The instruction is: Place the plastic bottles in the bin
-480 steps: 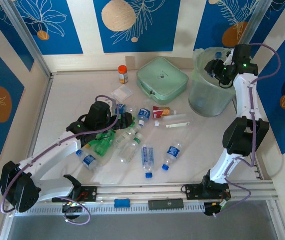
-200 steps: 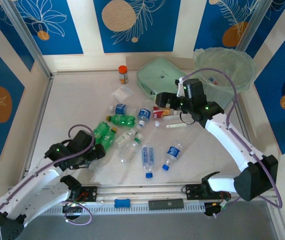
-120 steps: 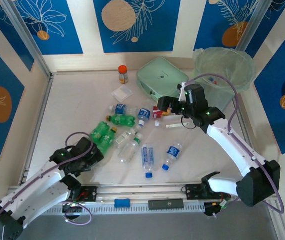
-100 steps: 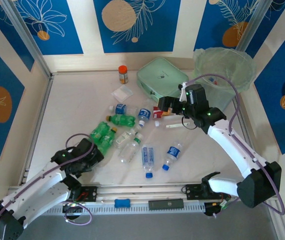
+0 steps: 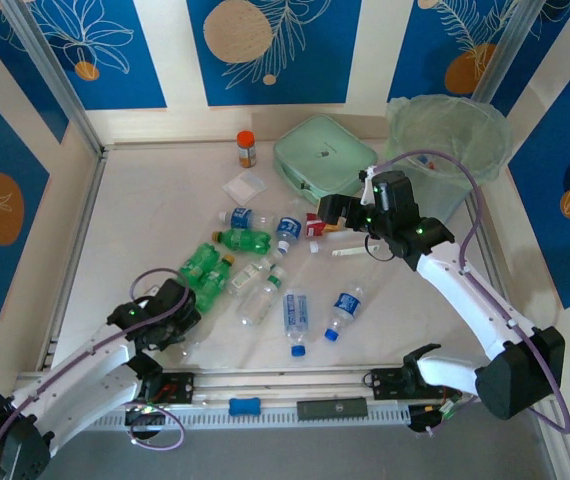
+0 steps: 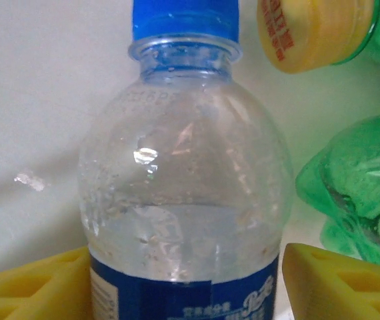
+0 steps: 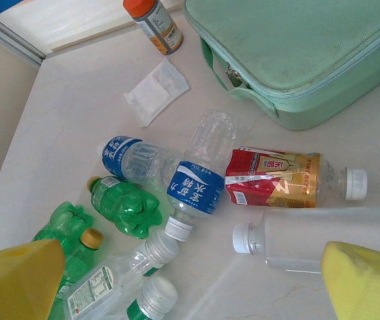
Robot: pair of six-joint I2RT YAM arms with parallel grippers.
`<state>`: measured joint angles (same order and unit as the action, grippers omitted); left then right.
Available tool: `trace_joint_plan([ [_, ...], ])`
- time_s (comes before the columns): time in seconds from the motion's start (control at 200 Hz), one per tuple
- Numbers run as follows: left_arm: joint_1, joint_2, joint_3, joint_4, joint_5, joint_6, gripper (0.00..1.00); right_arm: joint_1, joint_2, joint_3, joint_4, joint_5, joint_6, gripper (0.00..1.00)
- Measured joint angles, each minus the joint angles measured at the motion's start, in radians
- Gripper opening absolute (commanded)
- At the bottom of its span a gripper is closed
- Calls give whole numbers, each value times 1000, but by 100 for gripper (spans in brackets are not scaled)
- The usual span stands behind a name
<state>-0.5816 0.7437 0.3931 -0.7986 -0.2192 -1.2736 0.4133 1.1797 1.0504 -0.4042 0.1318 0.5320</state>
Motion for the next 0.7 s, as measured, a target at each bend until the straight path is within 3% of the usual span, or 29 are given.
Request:
trace_joint_plan([
  [0.05,6,6,0,8,0,2,68,0,0,0,0,0,0,99],
  [0.195,24,15,-6,28,-5,22,48,0,0,0,0,0,0,99],
  [0.53,51,-19,0,11,-30,71,44,0,0,0,0,0,0,99],
  [0.7,59,-42,114,-35,-85,158,43,0,0,0,7,-37,0,99],
])
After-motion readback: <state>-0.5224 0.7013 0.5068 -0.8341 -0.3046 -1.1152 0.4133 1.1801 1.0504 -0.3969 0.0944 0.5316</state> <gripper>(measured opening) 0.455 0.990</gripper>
